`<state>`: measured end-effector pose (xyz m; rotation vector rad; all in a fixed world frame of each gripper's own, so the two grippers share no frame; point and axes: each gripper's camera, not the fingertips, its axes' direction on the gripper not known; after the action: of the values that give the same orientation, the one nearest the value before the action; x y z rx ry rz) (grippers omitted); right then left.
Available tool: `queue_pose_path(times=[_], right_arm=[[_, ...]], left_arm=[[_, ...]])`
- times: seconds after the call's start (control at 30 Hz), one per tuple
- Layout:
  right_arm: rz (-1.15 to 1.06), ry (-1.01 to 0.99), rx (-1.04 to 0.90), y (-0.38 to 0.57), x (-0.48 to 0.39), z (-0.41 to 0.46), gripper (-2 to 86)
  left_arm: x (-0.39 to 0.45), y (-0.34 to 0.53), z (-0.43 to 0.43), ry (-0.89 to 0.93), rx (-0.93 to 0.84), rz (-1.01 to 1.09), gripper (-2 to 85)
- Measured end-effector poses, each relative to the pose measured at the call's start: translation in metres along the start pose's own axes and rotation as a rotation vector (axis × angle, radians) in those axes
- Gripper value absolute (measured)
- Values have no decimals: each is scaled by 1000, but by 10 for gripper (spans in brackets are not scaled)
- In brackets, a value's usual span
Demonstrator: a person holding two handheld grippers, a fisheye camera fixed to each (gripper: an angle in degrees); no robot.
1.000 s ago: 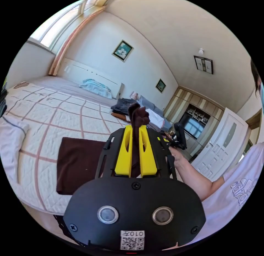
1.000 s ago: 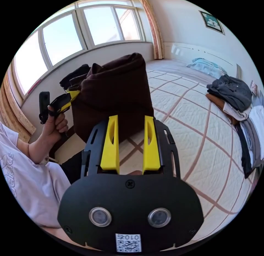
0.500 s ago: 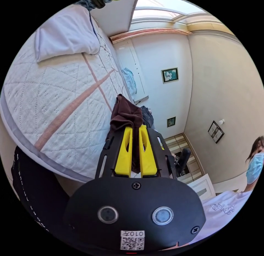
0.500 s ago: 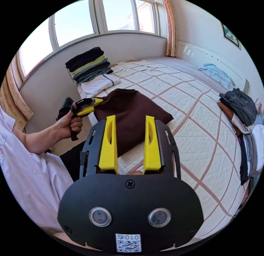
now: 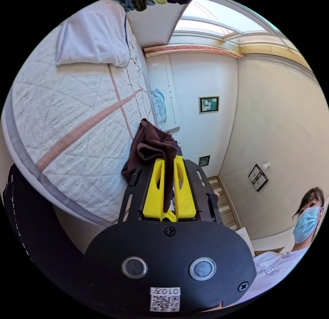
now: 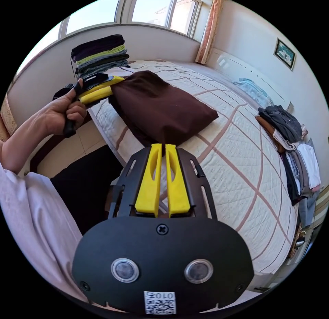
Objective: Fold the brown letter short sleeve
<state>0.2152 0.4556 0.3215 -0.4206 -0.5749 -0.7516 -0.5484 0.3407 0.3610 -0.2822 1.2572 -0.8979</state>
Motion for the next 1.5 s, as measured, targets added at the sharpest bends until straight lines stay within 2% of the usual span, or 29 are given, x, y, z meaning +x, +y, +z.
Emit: queue_pose_path(times=[0.1,0.23,0.3,0.37,0.47,0.63,0.73,0.8,0.9,1.03,1.17,1.33,1.43,1.5], right_arm=[[-10,-2,-17,3,3,9,44],[-29,-19,-13,0,13,11,53],[2,-108,6,1,29,5,70],[126,-251,43,1,62,-6,100],[275,-293,73,-8,107,-8,119],[474,-384,56,-49,174,30,133],[585,-429,25,-63,199,58,133],[635,-415,-12,-65,207,72,131],[671,-495,1,-63,212,84,121],[639,-452,0,-66,204,88,115],[693,-531,11,-56,219,99,82],[674,-660,45,-45,235,91,52],[623,-613,27,-50,238,83,45],[604,-559,11,-55,240,80,42]], left_arm=[[-15,1,-1,-5,-67,-37,62],[-1,-1,-8,-58,-132,43,59],[8,-3,-19,-84,-145,78,56],[20,-2,-37,-130,-117,128,54],[61,3,-49,-271,-103,314,49],[142,23,56,-363,-322,789,41],[149,33,114,-400,-422,910,35],[139,32,137,-426,-478,887,30],[112,29,149,-565,-480,816,18],[71,31,132,-527,-432,618,5],[53,47,125,-453,-393,527,3],[109,96,118,-508,-288,717,7],[134,133,145,-570,-387,859,10],[132,146,163,-610,-438,867,13]])
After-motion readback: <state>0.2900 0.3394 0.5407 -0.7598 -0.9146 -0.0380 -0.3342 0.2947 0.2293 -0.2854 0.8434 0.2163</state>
